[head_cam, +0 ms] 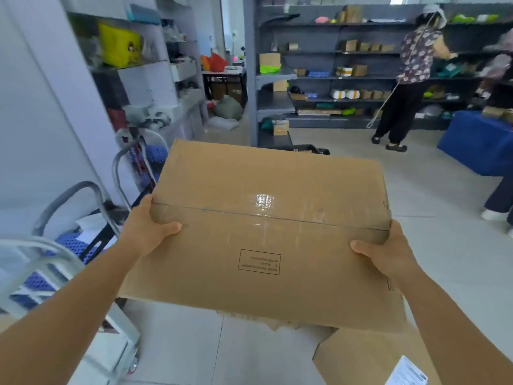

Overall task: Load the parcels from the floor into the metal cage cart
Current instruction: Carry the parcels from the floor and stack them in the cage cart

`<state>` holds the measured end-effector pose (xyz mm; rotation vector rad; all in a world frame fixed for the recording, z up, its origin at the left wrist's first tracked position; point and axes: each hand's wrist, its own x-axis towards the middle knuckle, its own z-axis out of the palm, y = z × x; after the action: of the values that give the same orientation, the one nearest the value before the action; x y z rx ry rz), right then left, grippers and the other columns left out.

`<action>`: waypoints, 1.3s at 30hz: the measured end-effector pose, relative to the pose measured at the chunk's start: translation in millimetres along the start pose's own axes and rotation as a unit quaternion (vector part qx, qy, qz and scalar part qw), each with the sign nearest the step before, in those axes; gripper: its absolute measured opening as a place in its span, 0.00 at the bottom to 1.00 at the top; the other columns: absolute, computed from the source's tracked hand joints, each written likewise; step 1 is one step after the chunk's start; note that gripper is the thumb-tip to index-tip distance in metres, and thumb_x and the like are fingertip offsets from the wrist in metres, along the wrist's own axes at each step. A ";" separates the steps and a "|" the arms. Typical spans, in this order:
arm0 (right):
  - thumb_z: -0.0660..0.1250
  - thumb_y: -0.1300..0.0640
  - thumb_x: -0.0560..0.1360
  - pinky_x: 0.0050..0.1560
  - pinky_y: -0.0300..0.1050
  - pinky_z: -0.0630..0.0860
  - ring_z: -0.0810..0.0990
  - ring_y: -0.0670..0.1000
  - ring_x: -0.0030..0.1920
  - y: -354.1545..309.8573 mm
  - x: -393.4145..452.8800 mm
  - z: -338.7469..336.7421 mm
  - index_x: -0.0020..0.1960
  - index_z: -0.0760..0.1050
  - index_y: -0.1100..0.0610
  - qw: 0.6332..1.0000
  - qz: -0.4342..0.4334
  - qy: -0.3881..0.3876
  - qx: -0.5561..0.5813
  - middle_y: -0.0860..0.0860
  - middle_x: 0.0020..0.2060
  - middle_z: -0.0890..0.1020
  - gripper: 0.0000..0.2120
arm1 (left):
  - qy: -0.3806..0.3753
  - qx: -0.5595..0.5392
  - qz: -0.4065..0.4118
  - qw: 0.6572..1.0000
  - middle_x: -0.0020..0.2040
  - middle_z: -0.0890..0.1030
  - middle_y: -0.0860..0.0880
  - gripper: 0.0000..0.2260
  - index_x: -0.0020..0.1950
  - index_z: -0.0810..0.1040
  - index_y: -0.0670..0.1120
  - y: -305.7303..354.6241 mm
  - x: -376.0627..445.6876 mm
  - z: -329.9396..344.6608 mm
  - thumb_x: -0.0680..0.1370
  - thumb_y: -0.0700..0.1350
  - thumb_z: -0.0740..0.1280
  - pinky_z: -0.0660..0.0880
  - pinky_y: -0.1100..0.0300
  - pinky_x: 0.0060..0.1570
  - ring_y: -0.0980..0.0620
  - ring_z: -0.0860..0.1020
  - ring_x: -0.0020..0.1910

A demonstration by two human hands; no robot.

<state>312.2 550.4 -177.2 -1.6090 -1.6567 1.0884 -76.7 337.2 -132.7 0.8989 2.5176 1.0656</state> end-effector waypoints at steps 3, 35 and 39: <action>0.79 0.51 0.65 0.58 0.59 0.75 0.74 0.59 0.61 -31.2 1.8 28.4 0.71 0.60 0.51 0.998 -0.035 -0.048 0.012 0.54 0.64 0.72 0.41 | 0.058 0.008 -0.031 0.998 0.72 0.67 0.43 0.42 0.78 0.57 0.48 -20.7 -20.0 -38.6 0.70 0.49 0.76 0.67 0.45 0.65 0.41 0.68 0.69; 0.80 0.49 0.62 0.62 0.55 0.73 0.73 0.52 0.61 -329.3 -322.2 425.9 0.70 0.62 0.48 0.844 -0.312 -0.432 0.055 0.48 0.66 0.70 0.42 | 0.481 -0.041 -0.232 0.844 0.43 0.74 0.51 0.20 0.55 0.73 0.49 -312.5 -300.8 -445.7 0.68 0.44 0.78 0.75 0.50 0.39 0.42 0.76 0.46; 0.78 0.43 0.55 0.62 0.58 0.74 0.72 0.55 0.64 -345.6 -366.3 470.2 0.70 0.61 0.50 0.832 -0.325 -0.448 0.035 0.51 0.67 0.70 0.49 | 0.497 -0.040 -0.258 0.828 0.43 0.74 0.49 0.19 0.54 0.73 0.49 -351.5 -319.1 -471.9 0.68 0.44 0.78 0.76 0.46 0.43 0.41 0.76 0.45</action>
<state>-227.5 136.4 -67.4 -0.3129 -2.4262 1.5723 -199.6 -316.4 -56.5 -0.5679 3.1058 1.6758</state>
